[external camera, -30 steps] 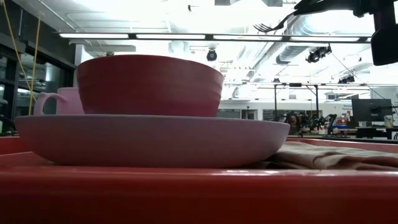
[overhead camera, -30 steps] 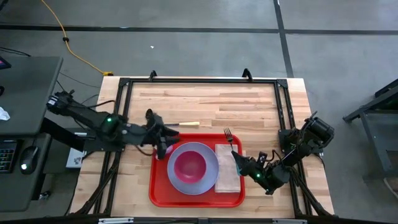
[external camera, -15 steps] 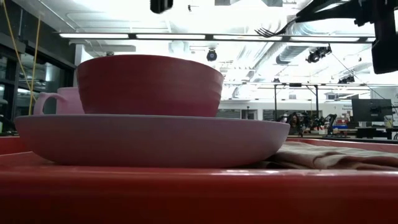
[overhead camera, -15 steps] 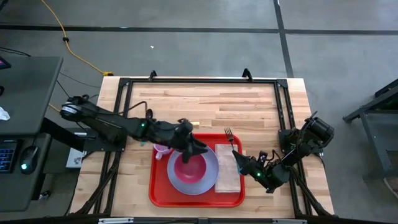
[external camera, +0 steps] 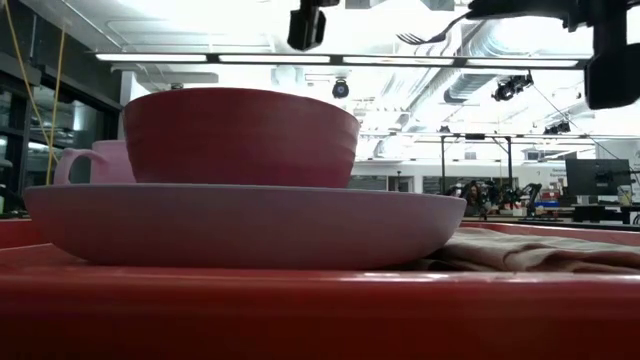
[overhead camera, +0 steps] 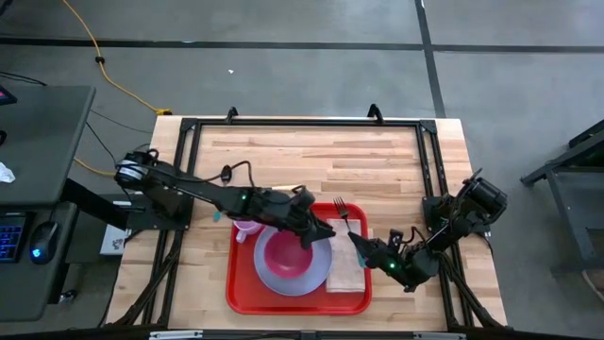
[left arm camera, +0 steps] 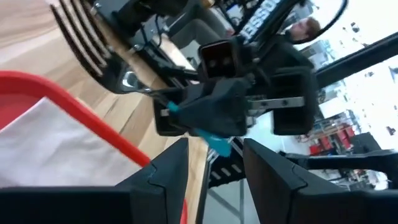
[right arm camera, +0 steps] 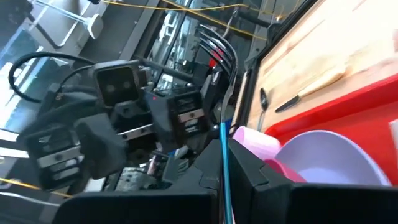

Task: Set up tray
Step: Put the blue fork on the brown napkin

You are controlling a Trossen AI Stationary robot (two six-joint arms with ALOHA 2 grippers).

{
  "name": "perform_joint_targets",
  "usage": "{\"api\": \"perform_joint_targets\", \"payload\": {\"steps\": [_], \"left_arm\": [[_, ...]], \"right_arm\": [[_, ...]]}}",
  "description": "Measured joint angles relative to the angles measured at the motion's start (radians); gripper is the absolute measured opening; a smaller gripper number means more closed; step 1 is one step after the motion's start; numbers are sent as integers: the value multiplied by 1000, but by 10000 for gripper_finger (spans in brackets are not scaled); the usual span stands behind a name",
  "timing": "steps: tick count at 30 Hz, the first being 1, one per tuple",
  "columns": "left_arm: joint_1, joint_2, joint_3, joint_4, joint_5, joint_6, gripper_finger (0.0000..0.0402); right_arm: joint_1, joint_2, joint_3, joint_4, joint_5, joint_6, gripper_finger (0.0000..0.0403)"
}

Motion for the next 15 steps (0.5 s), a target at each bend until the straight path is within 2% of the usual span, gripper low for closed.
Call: {"api": "perform_joint_targets", "payload": {"steps": [8,15], "left_arm": [[28,22,53,-87,0,-3,184],[32,24,53,-121,-16,-44,184]], "right_arm": [[-63,-16,0,0,-67,11,0],[-113,-82,1,0,-122,-101,0]]}}
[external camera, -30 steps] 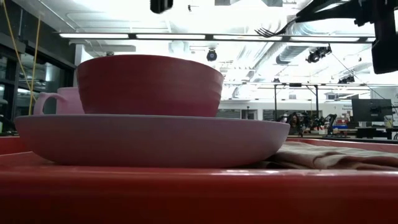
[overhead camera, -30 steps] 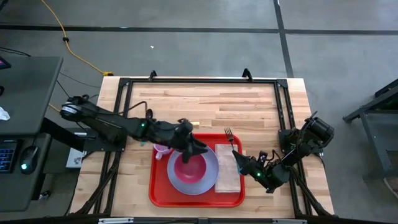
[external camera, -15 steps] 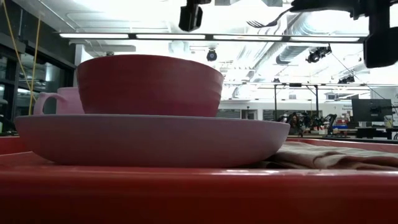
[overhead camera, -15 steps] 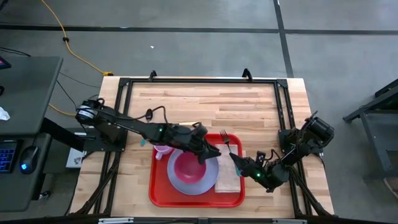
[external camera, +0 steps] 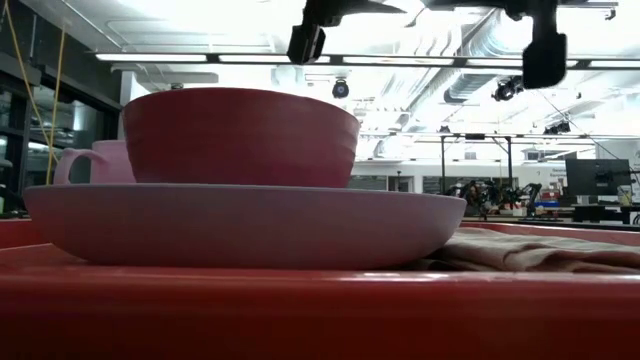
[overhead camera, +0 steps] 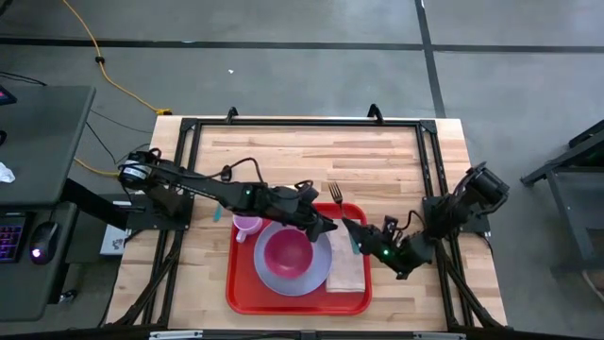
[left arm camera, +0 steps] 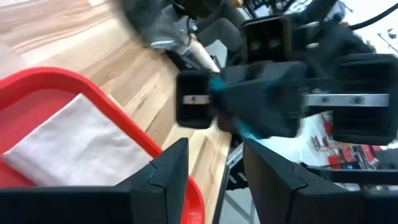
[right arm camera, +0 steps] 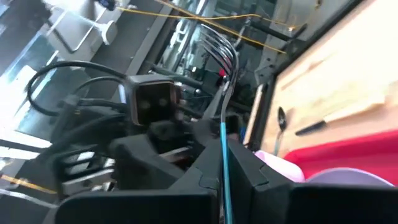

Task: Set up tray
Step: Put the blue fork on the brown napkin

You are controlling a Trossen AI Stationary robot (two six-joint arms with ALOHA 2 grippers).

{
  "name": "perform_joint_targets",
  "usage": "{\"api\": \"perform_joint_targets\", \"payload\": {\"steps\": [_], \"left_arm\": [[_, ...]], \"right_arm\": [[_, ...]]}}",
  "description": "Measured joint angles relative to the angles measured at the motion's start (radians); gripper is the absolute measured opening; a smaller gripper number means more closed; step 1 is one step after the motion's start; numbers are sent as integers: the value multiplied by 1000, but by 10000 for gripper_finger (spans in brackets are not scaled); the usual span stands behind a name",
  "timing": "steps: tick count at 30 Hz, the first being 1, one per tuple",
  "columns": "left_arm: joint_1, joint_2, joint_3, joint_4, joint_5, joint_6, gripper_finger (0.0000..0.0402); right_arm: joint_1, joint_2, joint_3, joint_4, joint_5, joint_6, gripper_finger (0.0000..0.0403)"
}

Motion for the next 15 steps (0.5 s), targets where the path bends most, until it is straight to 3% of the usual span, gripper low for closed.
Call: {"api": "perform_joint_targets", "payload": {"steps": [15], "left_arm": [[45,-2,0,108,2,-37,184]], "right_arm": [[-67,-24,1,-7,-84,-25,0]]}}
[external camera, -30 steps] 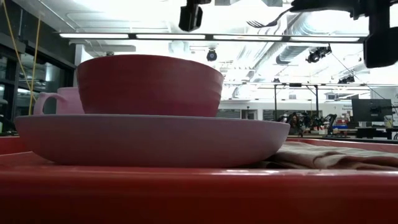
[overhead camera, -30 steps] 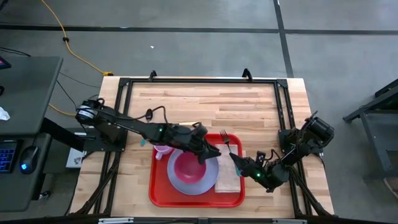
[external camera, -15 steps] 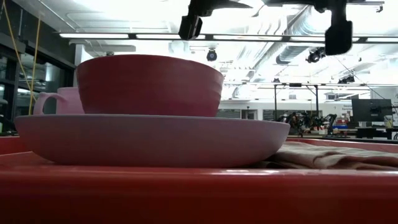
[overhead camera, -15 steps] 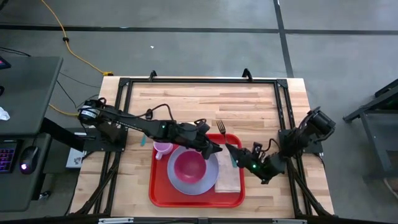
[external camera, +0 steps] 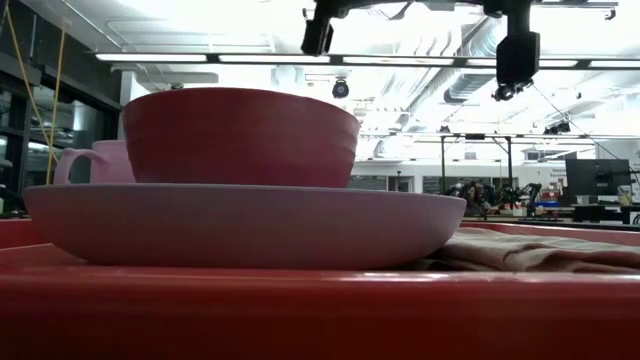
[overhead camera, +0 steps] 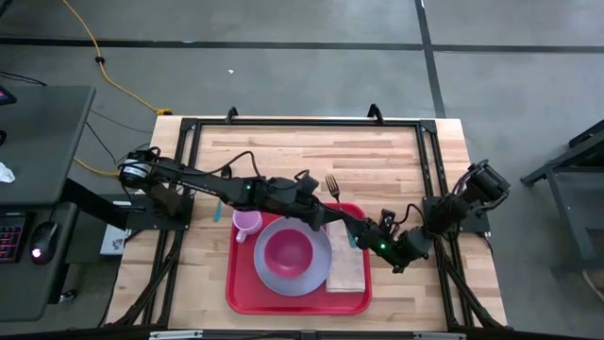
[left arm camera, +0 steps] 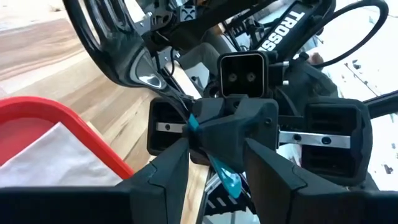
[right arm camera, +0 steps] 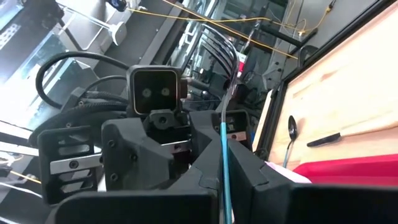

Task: Set up tray
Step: Put the blue fork on the brown napkin

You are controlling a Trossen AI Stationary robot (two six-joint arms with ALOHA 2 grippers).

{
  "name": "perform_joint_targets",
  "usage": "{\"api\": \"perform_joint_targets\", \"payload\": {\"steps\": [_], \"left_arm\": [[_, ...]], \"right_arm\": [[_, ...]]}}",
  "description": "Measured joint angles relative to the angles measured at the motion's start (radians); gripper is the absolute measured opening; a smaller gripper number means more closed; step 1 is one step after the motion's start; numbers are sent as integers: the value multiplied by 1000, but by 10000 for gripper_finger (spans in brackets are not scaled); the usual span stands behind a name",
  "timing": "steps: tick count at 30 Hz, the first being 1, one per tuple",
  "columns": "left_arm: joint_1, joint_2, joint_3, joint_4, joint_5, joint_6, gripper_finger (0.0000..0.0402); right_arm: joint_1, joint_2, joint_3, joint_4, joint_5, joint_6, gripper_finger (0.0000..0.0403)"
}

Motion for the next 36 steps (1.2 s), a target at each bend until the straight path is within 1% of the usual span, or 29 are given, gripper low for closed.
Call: {"api": "perform_joint_targets", "payload": {"steps": [7,9,17,20,32,34,36], "left_arm": [[17,-1,0,-17,3,-3,184],[21,0,0,-25,0,-3,184],[44,0,0,-41,-1,-3,184],[52,0,0,-47,-9,-2,184],[87,1,0,-45,3,-2,184],[87,1,0,-46,3,-1,181],[87,1,0,-45,3,3,170]], "right_arm": [[-4,0,-1,-1,-12,5,0],[-5,0,1,2,-51,7,0],[-5,1,0,2,-59,18,0],[-3,1,0,2,-86,23,0],[-1,1,0,3,-97,41,0],[-1,1,0,2,-98,42,0],[-1,1,0,1,-98,45,0]]}}
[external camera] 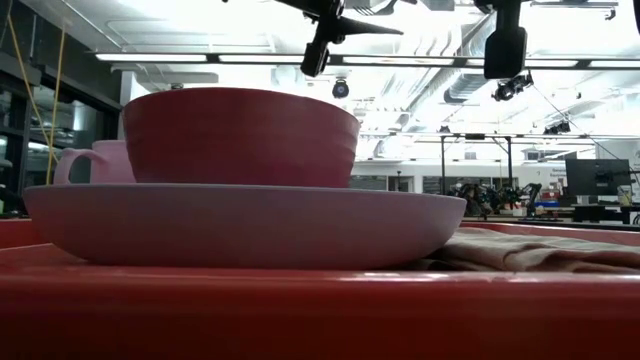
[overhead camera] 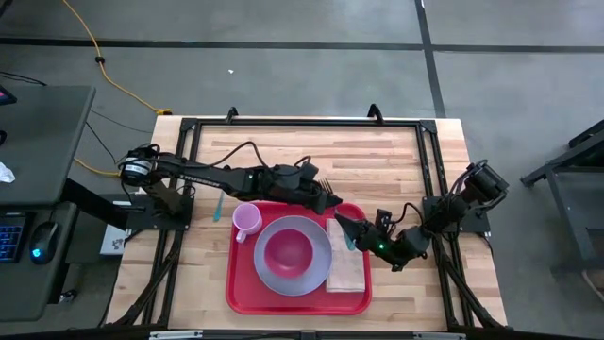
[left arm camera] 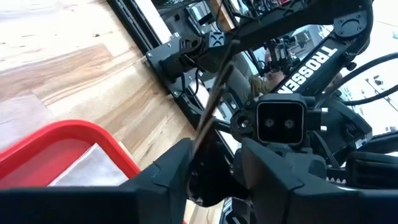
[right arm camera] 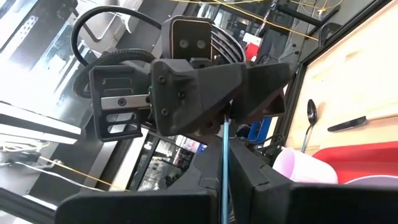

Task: Set up tray
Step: Put the blue fork on the brown napkin

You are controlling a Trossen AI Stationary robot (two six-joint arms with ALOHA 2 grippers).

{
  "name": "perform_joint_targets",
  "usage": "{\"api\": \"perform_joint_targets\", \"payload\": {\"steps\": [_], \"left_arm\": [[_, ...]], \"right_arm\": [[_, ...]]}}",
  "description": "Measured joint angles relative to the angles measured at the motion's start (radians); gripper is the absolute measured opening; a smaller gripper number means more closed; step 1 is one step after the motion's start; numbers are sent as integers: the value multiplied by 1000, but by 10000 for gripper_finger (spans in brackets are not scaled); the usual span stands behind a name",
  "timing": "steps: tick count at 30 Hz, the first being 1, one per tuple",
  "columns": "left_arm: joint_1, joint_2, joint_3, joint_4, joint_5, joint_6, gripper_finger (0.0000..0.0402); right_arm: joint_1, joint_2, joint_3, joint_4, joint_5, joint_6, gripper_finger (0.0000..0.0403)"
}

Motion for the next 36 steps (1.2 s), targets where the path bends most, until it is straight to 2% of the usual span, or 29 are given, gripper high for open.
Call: {"api": "perform_joint_targets", "payload": {"steps": [3,9,13,26,36], "left_arm": [[0,0,0,5,8,0,134],[0,-2,4,30,32,-23,35],[0,-1,2,72,75,2,31],[0,-1,1,64,107,20,31],[-4,1,-3,40,144,50,22]], "right_arm": [[0,0,0,-2,1,0,0],[0,1,-2,-12,-6,-18,1],[1,1,-2,-7,-16,-18,1],[-5,1,-2,-4,-35,-4,6],[-60,-1,-2,4,-142,13,85]]}}
